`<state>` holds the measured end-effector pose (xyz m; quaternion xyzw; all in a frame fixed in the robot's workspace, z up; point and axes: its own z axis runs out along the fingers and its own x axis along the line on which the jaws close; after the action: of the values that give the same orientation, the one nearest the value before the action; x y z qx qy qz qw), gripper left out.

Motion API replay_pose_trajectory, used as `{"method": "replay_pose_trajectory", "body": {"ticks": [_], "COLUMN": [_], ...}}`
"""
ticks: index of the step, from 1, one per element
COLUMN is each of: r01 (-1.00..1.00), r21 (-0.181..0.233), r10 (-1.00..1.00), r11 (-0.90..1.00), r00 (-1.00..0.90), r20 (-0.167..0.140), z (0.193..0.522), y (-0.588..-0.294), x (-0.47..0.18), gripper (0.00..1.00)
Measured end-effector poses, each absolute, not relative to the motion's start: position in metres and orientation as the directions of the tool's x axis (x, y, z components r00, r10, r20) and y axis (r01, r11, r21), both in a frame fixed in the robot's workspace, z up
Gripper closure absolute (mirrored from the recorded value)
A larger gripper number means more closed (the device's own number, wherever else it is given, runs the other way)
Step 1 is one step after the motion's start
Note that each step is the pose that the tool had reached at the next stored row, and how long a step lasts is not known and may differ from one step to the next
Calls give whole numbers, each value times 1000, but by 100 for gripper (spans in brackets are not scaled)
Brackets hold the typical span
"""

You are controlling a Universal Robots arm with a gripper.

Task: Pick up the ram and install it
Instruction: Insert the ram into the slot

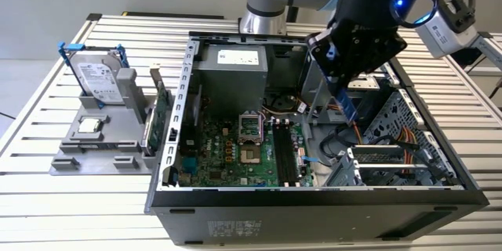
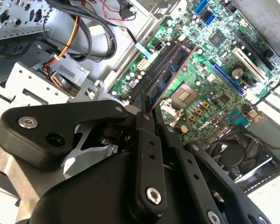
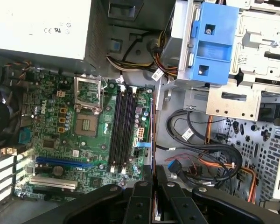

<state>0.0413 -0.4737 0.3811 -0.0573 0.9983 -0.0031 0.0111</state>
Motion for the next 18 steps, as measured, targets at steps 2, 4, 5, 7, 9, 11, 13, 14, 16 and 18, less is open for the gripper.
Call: {"method": "replay_pose_trajectory", "body": {"ticks": [2,4,5,7,9,11,13,14,16,18], "r01": [-115,-115,-115,-115,-115,-115,-115,-115,-115,-115], "r21": [-7,-7,-8,-8,-7,-7,-7,-7,-7,-7], "r10": [-115,-115,-115,-115,-115,-115,-115,-115,-115,-115], "r11": [993,993,993,993,993,993,993,993,993,993], "r00": [-993,-993,-993,-993,-993,-993,-993,-993,-993,-993], "r20": [-22,-21,-21,-21,-22,-22,-21,-21,-20,-19], "z": [380,380,379,379,379,378,377,376,375,373], "y": [-474,-474,-474,-474,-474,-474,-474,-474,-474,-474], "x": [41,41,41,41,41,41,41,41,41,41], "gripper": [100,100,100,100,100,100,100,100,100,100]}}
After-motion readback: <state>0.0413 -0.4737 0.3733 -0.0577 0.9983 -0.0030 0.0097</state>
